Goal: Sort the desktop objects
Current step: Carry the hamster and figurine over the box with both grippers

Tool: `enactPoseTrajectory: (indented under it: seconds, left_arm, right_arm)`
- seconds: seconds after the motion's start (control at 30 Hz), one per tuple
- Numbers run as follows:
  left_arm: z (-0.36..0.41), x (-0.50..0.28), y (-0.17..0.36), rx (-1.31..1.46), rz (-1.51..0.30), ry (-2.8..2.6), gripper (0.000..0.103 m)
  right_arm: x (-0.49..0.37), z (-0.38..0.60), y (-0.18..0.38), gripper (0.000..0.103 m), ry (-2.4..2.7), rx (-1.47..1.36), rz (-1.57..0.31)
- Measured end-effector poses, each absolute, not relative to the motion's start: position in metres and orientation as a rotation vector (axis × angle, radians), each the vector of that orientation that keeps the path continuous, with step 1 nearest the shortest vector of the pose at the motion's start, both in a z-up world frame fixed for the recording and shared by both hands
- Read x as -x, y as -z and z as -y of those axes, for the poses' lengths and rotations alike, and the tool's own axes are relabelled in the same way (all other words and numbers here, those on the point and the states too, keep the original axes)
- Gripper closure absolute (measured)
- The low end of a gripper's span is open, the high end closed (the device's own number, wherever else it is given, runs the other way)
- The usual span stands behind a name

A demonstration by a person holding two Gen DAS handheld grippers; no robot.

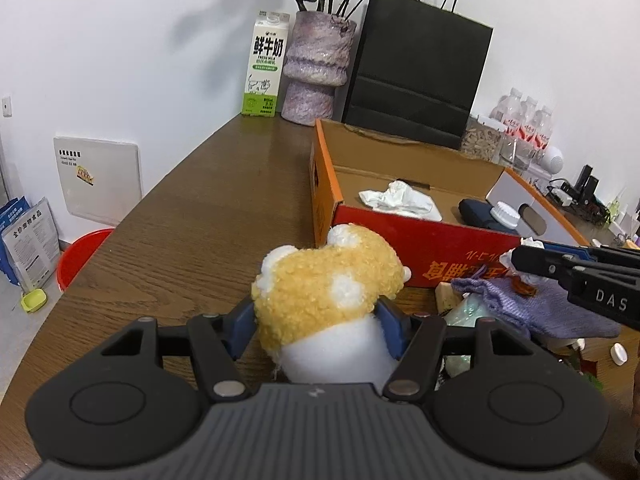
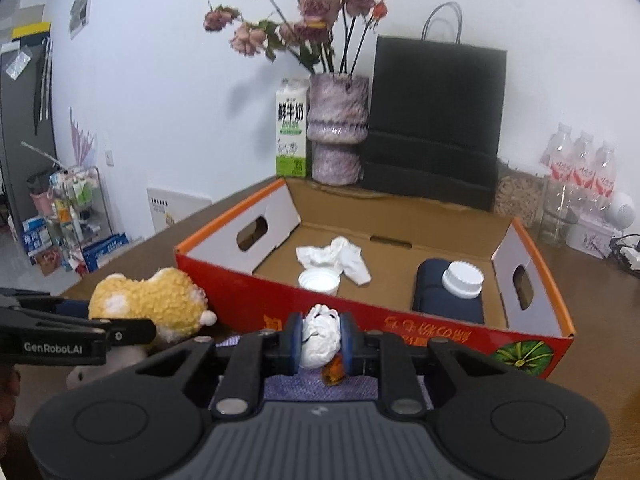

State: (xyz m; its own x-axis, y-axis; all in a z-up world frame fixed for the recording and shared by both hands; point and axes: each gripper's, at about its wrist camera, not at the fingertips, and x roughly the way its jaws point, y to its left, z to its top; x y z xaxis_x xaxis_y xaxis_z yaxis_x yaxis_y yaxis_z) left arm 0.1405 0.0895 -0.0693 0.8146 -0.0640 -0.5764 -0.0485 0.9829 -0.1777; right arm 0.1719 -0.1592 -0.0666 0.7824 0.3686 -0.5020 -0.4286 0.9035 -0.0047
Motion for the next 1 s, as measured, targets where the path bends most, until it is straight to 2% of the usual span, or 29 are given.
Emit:
enactPoseTrajectory:
  seconds: [0.3, 0.6, 1.0]
  left_arm:
    - [-0.082, -0.136, 0.033, 0.172, -0.516, 0.033, 0.039]
    - [-0.054, -0.171, -0.009, 0.121, -0.410, 0.091, 0.039]
    - [-0.029, -0.250, -0.008, 0.104, -0.445, 0.115, 0.039]
  right_arm:
    - [-0.170, 0.173, 0.044, 0.085, -0.437, 0.085, -0.441]
    - [-0.191, 0.185, 0.021, 0.085, -0.415, 0.063, -0.374]
    - [-0.253, 0.192, 0.017, 0.085, -0.420, 0.048, -0.386]
